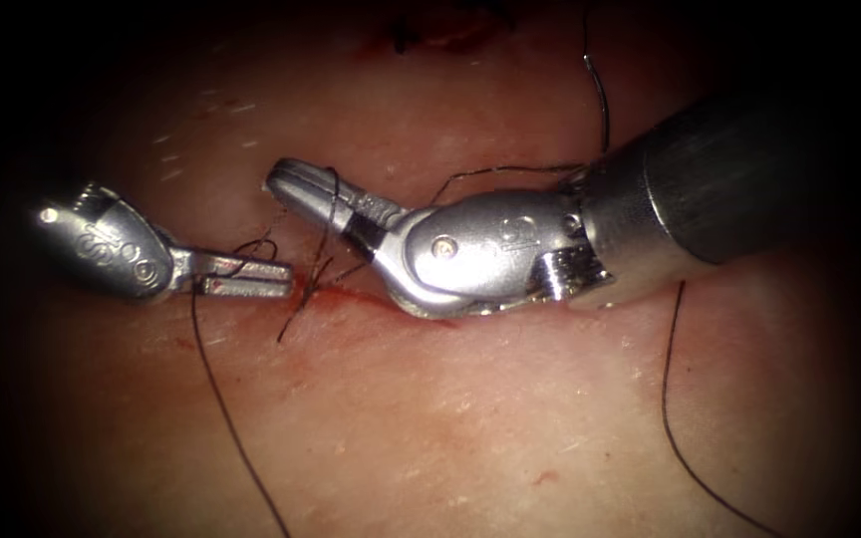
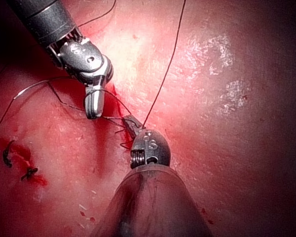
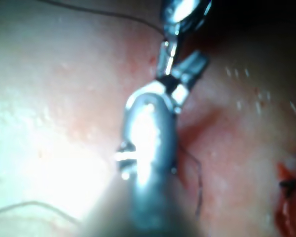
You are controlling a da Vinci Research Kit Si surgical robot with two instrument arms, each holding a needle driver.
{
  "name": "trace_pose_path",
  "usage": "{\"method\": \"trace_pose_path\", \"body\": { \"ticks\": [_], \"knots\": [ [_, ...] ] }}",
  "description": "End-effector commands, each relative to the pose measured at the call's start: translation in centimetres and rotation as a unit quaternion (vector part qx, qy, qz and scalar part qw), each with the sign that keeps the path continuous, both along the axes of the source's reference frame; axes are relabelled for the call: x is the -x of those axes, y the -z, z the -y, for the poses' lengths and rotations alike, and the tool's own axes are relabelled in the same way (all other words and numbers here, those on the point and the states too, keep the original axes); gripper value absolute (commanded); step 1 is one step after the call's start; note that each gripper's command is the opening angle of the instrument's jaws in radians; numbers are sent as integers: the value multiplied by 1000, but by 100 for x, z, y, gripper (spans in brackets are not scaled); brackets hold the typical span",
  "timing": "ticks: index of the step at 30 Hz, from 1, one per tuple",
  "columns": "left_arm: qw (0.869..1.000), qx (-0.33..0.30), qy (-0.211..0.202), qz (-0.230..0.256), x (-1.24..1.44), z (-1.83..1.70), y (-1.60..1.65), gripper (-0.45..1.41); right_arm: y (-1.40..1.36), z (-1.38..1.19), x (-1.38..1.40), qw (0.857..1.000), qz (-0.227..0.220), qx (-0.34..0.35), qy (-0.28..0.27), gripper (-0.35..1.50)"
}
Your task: Wound Closure
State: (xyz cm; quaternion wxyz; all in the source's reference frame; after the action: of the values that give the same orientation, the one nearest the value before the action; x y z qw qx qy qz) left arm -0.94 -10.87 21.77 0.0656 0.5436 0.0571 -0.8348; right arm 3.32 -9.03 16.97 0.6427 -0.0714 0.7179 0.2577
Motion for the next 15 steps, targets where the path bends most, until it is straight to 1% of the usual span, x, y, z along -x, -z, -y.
{"method": "trace_pose_path", "body": {
  "ticks": [1, 2, 4, 6, 8, 9, 10, 11, 12, 13, 15],
  "knots": [
    [1000, -3, 2, 0, 12, 15, 2, -45, -2, 6, -12, 1000, -9, 14, -25, -35],
    [1000, -3, 3, 0, 13, 16, 3, -45, 0, 6, -13, 1000, -2, 4, -29, -35],
    [1000, -3, 4, -1, 17, 18, 5, -45, 9, 8, -14, 999, 16, -41, -17, -35],
    [1000, -4, 5, -1, 19, 17, 7, -45, 13, 10, -17, 999, 15, -38, -26, -35],
    [1000, -5, 5, -1, 20, 17, 8, -45, 21, 12, -17, 998, 20, -55, -23, -35],
    [1000, -6, 5, -1, 21, 16, 9, -45, 25, 12, -17, 996, 28, -72, -37, -5],
    [1000, -6, 5, -1, 21, 15, 10, -45, 25, 12, -18, 995, 34, -79, -53, 44],
    [1000, -6, 6, -1, 21, 15, 11, -45, 25, 13, -18, 993, 39, -81, -70, 84],
    [1000, -6, 6, -1, 22, 16, 11, -45, 26, 13, -18, 992, 44, -83, -87, 108],
    [1000, -6, 6, -1, 22, 16, 11, -45, 29, 12, -17, 988, 52, -96, -105, 126],
    [1000, -6, 6, -1, 22, 19, 13, -45, 35, 10, -14, 982, 66, -125, -128, 141]
  ]
}}
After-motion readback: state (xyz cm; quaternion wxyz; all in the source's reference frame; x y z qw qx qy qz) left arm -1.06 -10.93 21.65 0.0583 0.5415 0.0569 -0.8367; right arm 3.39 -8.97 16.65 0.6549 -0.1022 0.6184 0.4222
